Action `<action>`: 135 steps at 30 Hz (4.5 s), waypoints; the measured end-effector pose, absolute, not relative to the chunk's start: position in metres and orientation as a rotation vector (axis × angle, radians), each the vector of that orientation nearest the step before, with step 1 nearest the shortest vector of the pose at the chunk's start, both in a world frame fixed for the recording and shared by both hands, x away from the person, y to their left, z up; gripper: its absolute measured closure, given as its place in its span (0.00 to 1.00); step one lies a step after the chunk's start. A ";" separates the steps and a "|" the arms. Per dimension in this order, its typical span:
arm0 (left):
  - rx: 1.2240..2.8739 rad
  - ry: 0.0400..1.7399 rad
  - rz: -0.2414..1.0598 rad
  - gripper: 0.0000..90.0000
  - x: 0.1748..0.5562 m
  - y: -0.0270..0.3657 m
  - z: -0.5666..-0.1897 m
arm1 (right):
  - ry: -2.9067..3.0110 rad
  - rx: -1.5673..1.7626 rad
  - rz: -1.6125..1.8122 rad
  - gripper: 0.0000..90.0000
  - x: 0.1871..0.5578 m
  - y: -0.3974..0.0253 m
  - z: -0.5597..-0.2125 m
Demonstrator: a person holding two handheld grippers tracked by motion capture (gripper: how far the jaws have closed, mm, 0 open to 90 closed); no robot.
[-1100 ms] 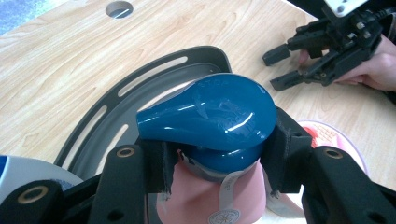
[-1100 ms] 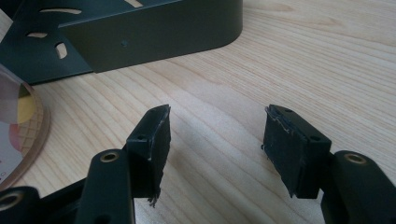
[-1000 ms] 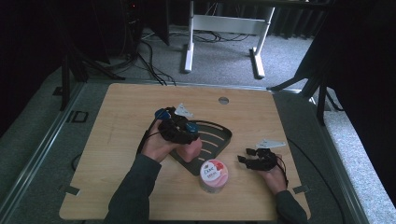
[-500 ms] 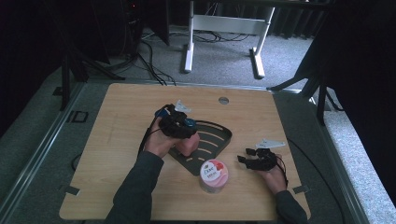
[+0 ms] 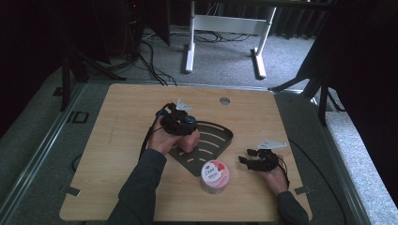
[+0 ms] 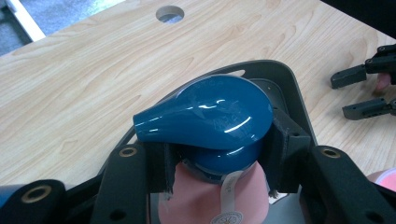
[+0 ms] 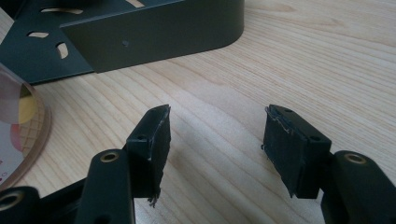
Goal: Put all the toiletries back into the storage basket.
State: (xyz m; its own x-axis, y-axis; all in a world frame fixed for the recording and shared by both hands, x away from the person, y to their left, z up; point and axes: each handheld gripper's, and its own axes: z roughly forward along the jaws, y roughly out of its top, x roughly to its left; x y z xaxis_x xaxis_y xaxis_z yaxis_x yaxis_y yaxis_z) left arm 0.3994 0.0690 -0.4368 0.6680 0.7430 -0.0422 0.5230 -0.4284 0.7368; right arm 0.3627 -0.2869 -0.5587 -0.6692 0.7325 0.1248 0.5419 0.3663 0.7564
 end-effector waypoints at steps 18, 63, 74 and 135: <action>2.119 1.007 0.466 0.58 0.411 0.069 -0.450 | 2.394 1.139 1.188 0.46 0.363 -0.287 -0.559; 2.111 1.047 0.569 0.39 0.389 0.070 -0.462 | 2.395 1.119 1.164 0.45 0.361 -0.283 -0.559; 2.082 1.066 0.636 0.38 0.376 0.074 -0.466 | 2.386 1.129 1.158 0.44 0.360 -0.282 -0.559; 2.192 0.921 0.417 0.97 0.309 0.078 -0.552 | 2.476 0.713 1.363 1.00 0.372 -0.159 -0.493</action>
